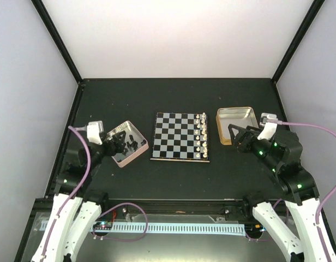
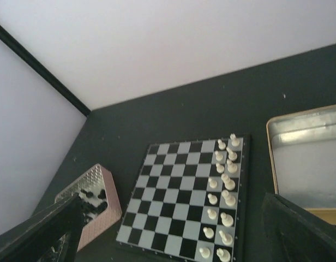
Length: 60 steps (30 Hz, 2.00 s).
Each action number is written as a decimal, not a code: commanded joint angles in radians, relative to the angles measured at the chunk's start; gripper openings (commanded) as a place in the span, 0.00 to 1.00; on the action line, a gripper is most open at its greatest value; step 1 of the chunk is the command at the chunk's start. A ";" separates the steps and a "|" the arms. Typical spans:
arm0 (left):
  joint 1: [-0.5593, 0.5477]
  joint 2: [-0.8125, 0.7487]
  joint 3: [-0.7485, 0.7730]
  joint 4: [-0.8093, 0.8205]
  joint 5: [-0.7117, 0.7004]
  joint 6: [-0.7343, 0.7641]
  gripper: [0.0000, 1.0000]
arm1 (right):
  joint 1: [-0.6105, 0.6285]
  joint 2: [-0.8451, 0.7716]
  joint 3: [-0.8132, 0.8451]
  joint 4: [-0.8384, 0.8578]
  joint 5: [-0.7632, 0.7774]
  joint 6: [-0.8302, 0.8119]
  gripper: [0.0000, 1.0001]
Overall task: Set up the chess pieces on the board
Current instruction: Pick up the chess piece from the storage box.
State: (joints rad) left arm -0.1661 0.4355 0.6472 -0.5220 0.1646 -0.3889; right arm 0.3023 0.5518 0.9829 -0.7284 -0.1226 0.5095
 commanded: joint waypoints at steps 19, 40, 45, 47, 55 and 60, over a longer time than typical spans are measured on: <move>-0.003 0.881 0.277 -0.132 -0.209 -0.092 0.45 | 0.000 0.323 -0.173 0.258 -0.101 0.014 0.45; 0.057 1.235 0.400 -0.056 -0.258 -0.115 0.30 | 0.000 0.554 -0.105 0.328 -0.167 0.013 0.33; 0.071 1.263 0.397 -0.029 -0.244 -0.106 0.23 | 0.000 0.567 -0.093 0.331 -0.167 0.015 0.31; 0.074 1.271 0.403 -0.019 -0.243 -0.101 0.16 | 0.000 0.568 -0.093 0.330 -0.166 0.014 0.30; 0.065 1.191 0.406 -0.056 -0.225 -0.074 0.05 | 0.000 0.550 -0.095 0.321 -0.161 0.019 0.27; 0.016 1.074 0.410 -0.108 -0.176 -0.055 0.05 | 0.000 0.532 -0.103 0.323 -0.167 0.033 0.25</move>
State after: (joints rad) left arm -0.1078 1.6104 1.0279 -0.5850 -0.0605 -0.4713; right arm 0.3023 1.1114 0.8673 -0.4240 -0.2756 0.5331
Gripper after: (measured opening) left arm 0.090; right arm 0.252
